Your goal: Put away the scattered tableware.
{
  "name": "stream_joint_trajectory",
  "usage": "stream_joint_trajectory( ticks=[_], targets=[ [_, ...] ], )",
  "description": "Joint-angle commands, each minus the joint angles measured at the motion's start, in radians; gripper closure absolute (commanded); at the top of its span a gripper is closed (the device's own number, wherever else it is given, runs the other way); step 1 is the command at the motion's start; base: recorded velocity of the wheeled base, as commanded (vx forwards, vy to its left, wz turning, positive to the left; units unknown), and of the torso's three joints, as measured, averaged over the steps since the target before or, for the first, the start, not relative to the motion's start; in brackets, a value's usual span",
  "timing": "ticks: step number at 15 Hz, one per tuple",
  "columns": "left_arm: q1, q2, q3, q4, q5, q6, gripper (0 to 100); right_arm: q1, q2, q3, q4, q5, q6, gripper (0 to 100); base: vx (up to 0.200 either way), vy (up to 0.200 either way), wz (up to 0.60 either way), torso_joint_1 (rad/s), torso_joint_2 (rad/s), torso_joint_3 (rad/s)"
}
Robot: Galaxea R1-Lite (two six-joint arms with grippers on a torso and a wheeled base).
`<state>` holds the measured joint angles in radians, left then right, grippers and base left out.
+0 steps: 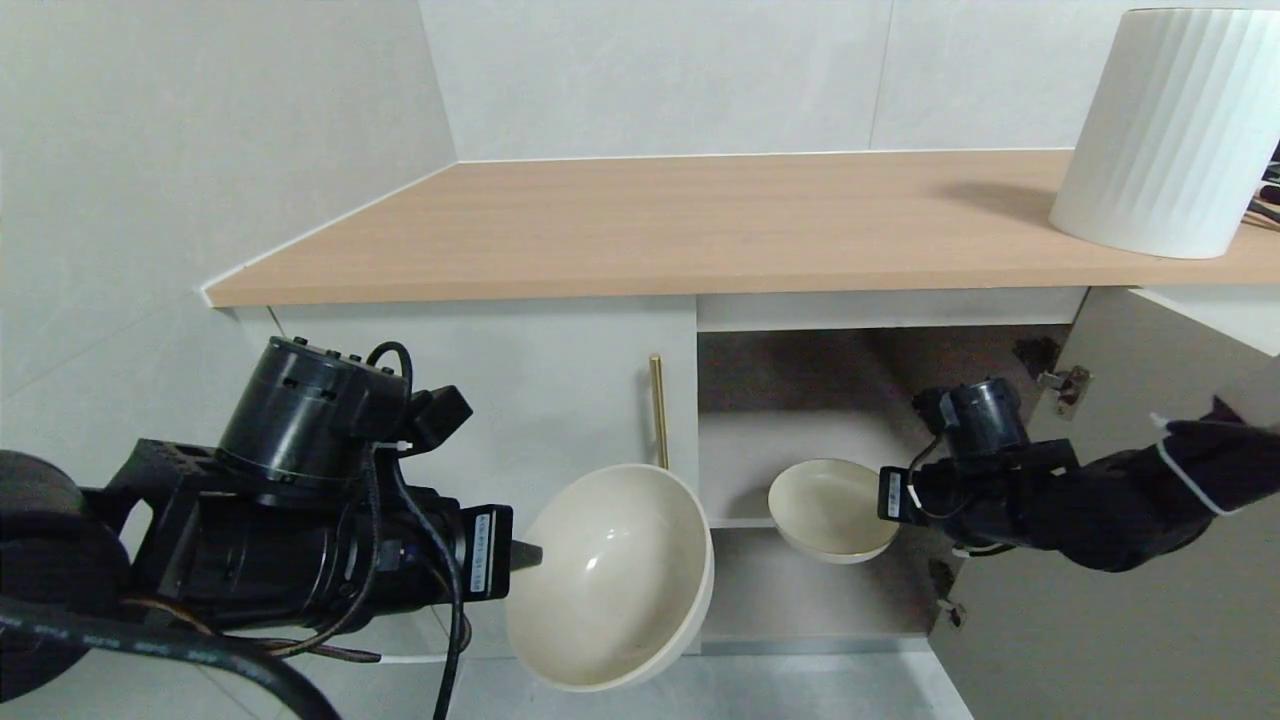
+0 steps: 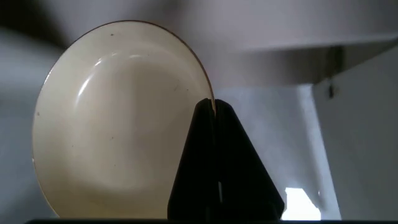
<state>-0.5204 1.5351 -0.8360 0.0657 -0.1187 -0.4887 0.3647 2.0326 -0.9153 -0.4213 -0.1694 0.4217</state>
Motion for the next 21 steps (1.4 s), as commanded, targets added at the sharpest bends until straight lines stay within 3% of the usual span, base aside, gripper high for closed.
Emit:
stream_joint_trajectory(
  ticks=[1,5,21],
  targets=[
    [-0.004,0.008,0.0,0.0,0.001,-0.001,100,-0.023,0.183,0.006,-0.145,-0.053,0.02,100,0.0,0.0,0.0,0.0,0.0,0.0],
    [-0.004,0.02,0.0,0.0,0.004,-0.002,100,-0.038,0.271,-0.02,-0.255,-0.104,0.031,100,0.0,0.0,0.0,0.0,0.0,0.0],
    [-0.006,0.031,-0.005,-0.004,0.002,-0.007,100,-0.096,0.443,-0.358,-0.185,-0.127,0.078,100,0.0,0.0,0.0,0.0,0.0,0.0]
  ],
)
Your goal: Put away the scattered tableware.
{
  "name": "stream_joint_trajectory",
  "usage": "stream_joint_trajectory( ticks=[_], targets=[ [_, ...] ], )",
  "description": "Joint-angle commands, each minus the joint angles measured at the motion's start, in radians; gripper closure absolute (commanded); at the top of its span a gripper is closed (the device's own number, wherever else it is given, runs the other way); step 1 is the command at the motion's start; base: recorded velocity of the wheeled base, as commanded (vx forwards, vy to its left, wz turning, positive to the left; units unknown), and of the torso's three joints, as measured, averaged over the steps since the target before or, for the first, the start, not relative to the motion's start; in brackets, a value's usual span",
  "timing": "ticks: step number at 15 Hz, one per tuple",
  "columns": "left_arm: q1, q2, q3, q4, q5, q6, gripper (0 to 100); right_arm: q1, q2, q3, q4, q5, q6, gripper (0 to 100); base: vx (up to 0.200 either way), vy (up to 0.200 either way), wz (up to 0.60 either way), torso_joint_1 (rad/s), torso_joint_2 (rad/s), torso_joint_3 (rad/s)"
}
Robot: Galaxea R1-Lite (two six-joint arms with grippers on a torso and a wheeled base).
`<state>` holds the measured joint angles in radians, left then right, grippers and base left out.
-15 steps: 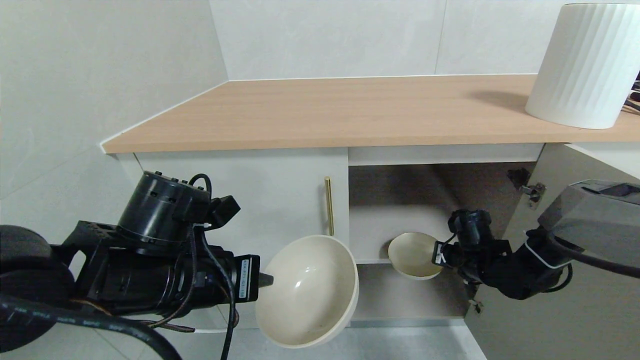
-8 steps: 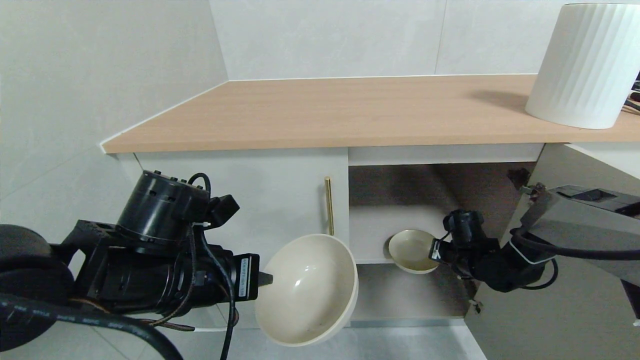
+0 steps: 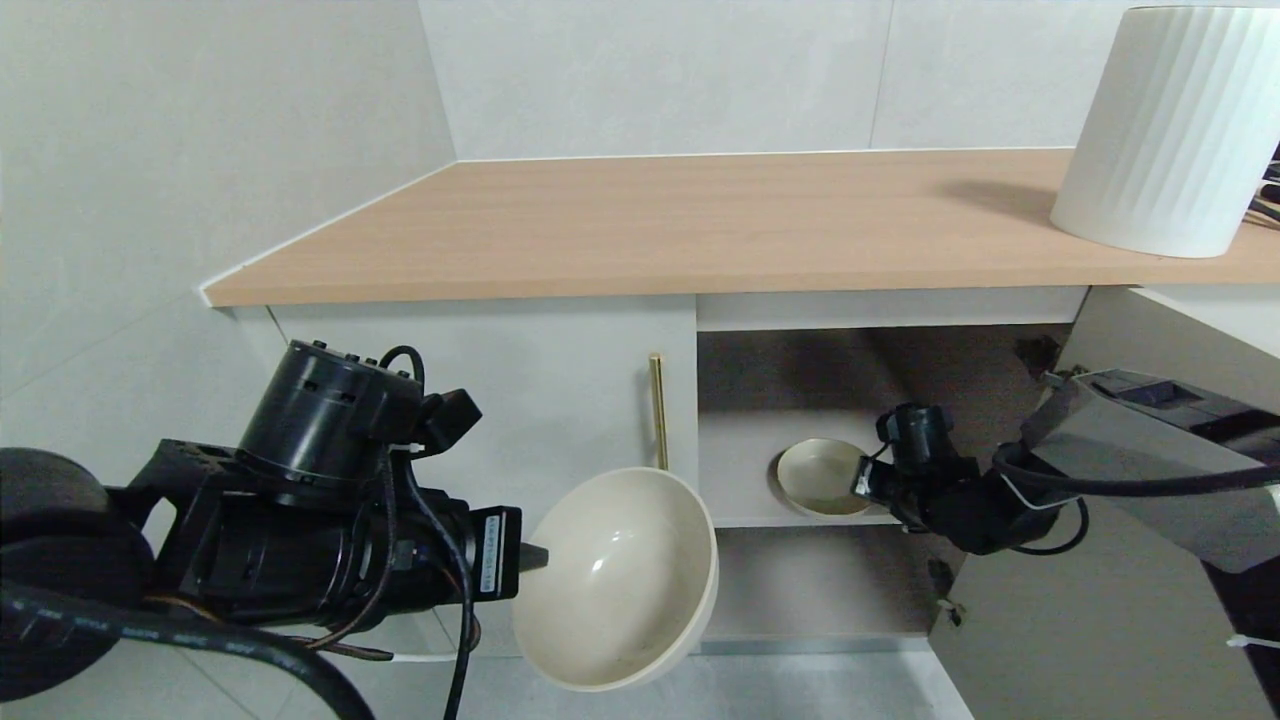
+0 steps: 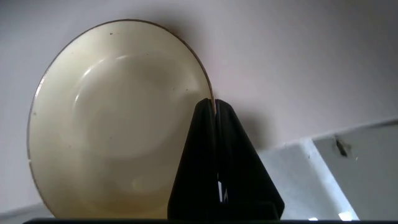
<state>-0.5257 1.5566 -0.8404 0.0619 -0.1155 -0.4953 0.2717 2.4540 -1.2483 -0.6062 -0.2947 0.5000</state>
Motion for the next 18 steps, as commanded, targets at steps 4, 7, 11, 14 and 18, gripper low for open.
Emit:
stream_joint_trajectory(
  ticks=[4,7,11,14,18],
  targets=[
    [0.0,0.02,0.0,-0.001,-0.001,0.0,100,-0.003,0.049,-0.072,0.0,-0.034,0.0,100,0.0,0.0,0.0,0.0,0.0,0.0],
    [0.0,0.026,0.001,-0.001,-0.001,0.0,100,-0.003,0.06,-0.089,0.0,-0.034,-0.001,100,0.0,0.0,0.0,0.0,0.0,0.0],
    [0.0,0.026,0.001,-0.001,-0.001,-0.002,100,0.0,0.063,-0.109,0.017,-0.035,-0.001,100,0.0,0.0,0.0,0.0,0.0,0.0],
    [0.0,0.026,0.001,-0.001,-0.001,-0.002,100,0.0,0.062,-0.111,0.019,-0.037,0.0,0,0.0,0.0,0.0,0.0,0.0,0.0],
    [-0.01,0.046,0.0,-0.001,-0.001,-0.002,100,0.0,0.052,-0.106,0.019,-0.037,0.017,0,0.0,0.0,0.0,0.0,0.0,0.0]
  ],
)
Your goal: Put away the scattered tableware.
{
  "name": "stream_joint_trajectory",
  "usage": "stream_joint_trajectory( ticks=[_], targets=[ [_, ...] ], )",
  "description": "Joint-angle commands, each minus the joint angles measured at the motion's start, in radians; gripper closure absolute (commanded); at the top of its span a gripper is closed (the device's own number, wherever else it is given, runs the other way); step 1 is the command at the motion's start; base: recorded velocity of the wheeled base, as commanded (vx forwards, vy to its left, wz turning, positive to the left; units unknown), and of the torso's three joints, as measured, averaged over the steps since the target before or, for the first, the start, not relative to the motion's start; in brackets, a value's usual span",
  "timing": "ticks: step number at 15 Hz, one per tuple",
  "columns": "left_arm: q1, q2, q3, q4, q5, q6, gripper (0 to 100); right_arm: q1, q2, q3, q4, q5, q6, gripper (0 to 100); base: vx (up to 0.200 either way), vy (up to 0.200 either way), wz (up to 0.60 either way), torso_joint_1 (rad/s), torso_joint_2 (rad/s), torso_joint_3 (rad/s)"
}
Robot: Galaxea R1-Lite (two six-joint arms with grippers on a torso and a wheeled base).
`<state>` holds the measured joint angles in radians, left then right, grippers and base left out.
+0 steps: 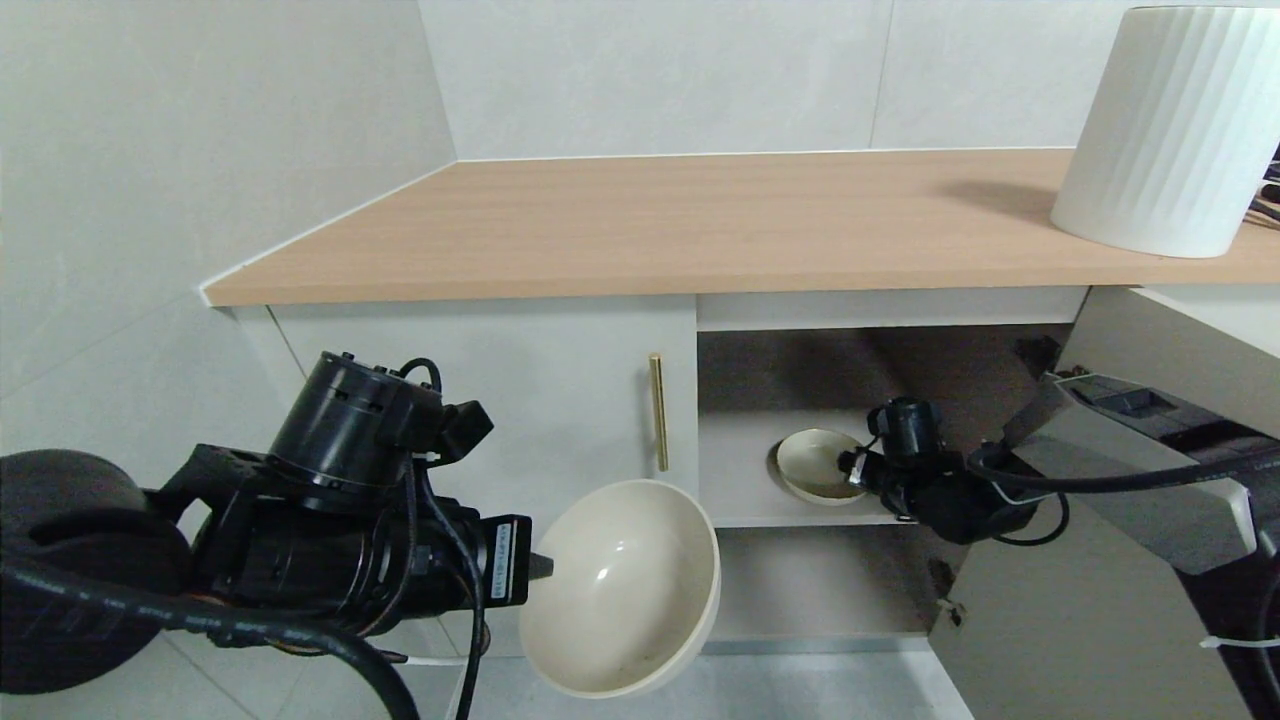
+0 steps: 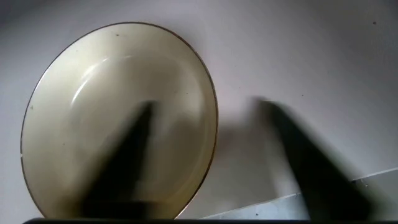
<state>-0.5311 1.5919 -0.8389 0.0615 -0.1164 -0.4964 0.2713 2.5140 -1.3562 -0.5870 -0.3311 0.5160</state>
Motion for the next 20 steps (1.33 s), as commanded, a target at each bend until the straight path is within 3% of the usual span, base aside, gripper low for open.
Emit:
stream_joint_trajectory(
  ticks=[1,5,7,9,10,13,16,18,20],
  targets=[
    [-0.015,0.037,-0.003,0.0,0.003,0.001,100,0.002,-0.031,0.02,0.001,0.0,0.003,0,0.0,0.0,0.0,0.0,0.0,0.0],
    [-0.093,0.145,-0.014,0.008,0.014,0.007,100,0.062,-0.238,0.243,0.021,0.038,-0.005,0,0.0,0.0,0.0,0.0,0.0,0.0],
    [-0.135,0.215,-0.011,0.008,0.034,0.009,100,0.135,-0.376,0.313,0.119,0.104,-0.011,0,0.0,0.0,0.0,0.0,0.0,0.0],
    [-0.142,0.238,-0.012,0.006,0.058,0.009,100,0.169,-0.435,0.331,0.181,0.122,-0.013,0,0.0,0.0,0.0,0.0,0.0,0.0],
    [-0.153,0.266,-0.014,0.004,0.1,0.01,100,0.246,-0.578,0.345,0.345,0.176,-0.013,0,0.0,0.0,0.0,0.0,0.0,0.0],
    [-0.162,0.27,-0.009,0.008,0.121,0.035,100,0.362,-0.742,0.353,0.562,0.282,-0.017,0,0.0,0.0,0.0,0.0,0.0,0.0],
    [-0.179,0.27,-0.008,0.008,0.126,0.042,100,0.46,-0.811,0.381,0.65,0.285,-0.07,0,0.0,0.0,0.0,0.0,0.0,0.0],
    [-0.185,0.27,-0.011,0.006,0.162,0.042,100,0.526,-0.817,0.431,0.65,0.276,-0.126,0,0.0,0.0,0.0,0.0,0.0,0.0],
    [-0.187,0.27,-0.019,0.0,0.207,0.036,100,0.529,-0.77,0.44,0.648,0.274,-0.14,0,0.0,0.0,0.0,0.0,0.0,0.0]
  ],
)
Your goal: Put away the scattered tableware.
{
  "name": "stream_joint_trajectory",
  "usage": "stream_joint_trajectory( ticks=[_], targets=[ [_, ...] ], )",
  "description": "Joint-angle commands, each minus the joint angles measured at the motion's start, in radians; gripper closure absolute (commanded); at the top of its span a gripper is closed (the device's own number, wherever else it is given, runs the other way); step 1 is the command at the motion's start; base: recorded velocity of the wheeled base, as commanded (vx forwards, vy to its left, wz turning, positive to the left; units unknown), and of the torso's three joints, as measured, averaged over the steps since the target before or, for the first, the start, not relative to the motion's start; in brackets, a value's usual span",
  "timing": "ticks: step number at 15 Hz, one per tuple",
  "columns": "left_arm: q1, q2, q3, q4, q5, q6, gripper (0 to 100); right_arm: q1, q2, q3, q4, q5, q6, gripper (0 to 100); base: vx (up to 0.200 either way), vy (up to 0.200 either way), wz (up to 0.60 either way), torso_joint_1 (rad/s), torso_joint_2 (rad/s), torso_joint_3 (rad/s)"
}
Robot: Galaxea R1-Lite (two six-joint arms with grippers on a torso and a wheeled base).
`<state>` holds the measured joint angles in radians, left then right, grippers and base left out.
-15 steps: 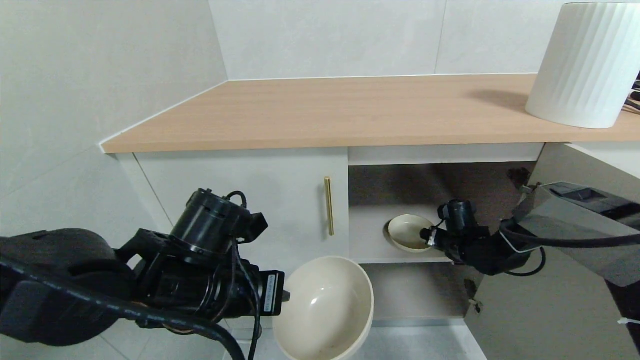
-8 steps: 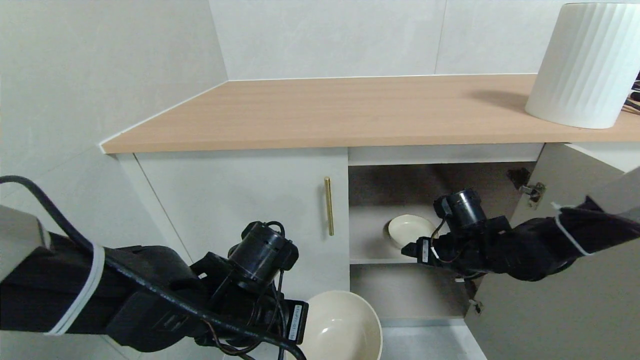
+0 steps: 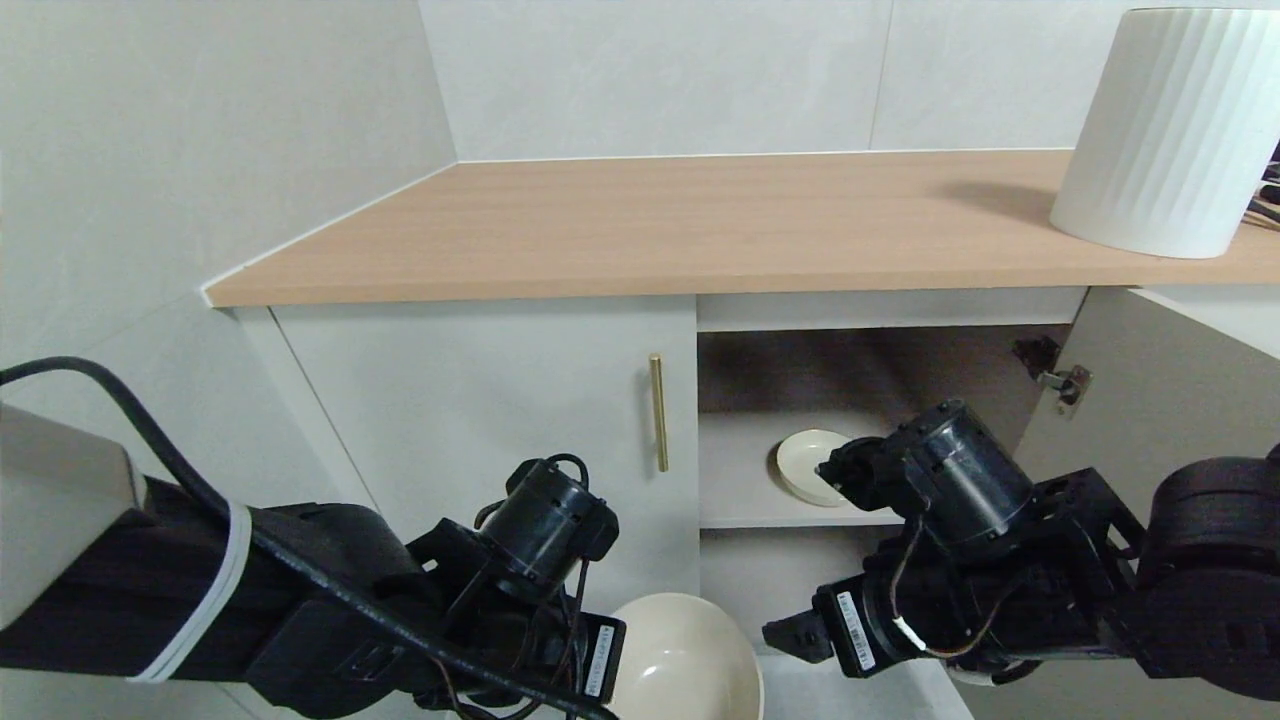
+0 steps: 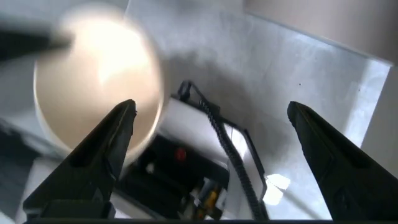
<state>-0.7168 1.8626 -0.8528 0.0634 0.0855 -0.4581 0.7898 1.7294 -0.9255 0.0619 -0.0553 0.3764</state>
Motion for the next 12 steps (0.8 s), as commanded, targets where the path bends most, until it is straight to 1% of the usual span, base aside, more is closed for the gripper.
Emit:
stream_joint_trajectory(
  ticks=[1,3,4,6,7,12],
  targets=[
    [-0.001,-0.003,-0.017,-0.004,0.023,-0.01,100,0.014,0.047,0.008,-0.005,-0.009,-0.001,0,0.0,0.0,0.0,0.0,0.0,0.0],
    [-0.003,-0.003,-0.042,-0.004,0.036,-0.063,100,0.029,0.095,0.001,-0.011,-0.043,0.004,0,0.0,0.0,0.0,0.0,0.0,0.0],
    [-0.003,-0.006,-0.049,-0.002,0.034,-0.073,100,0.029,0.116,-0.001,-0.04,-0.057,0.009,0,0.0,0.0,0.0,0.0,0.0,0.0],
    [-0.007,-0.006,-0.049,-0.002,0.036,-0.073,100,0.029,0.145,0.005,-0.109,-0.064,0.012,0,0.0,0.0,0.0,0.0,0.0,0.0],
    [-0.012,-0.006,-0.049,-0.002,0.036,-0.073,100,0.029,0.154,0.005,-0.123,-0.066,0.015,0,0.0,0.0,0.0,0.0,0.0,0.0],
    [-0.021,-0.008,-0.048,0.001,0.036,-0.073,100,0.029,0.162,-0.001,-0.139,-0.072,0.036,0,0.0,0.0,0.0,0.0,0.0,0.0]
  ],
)
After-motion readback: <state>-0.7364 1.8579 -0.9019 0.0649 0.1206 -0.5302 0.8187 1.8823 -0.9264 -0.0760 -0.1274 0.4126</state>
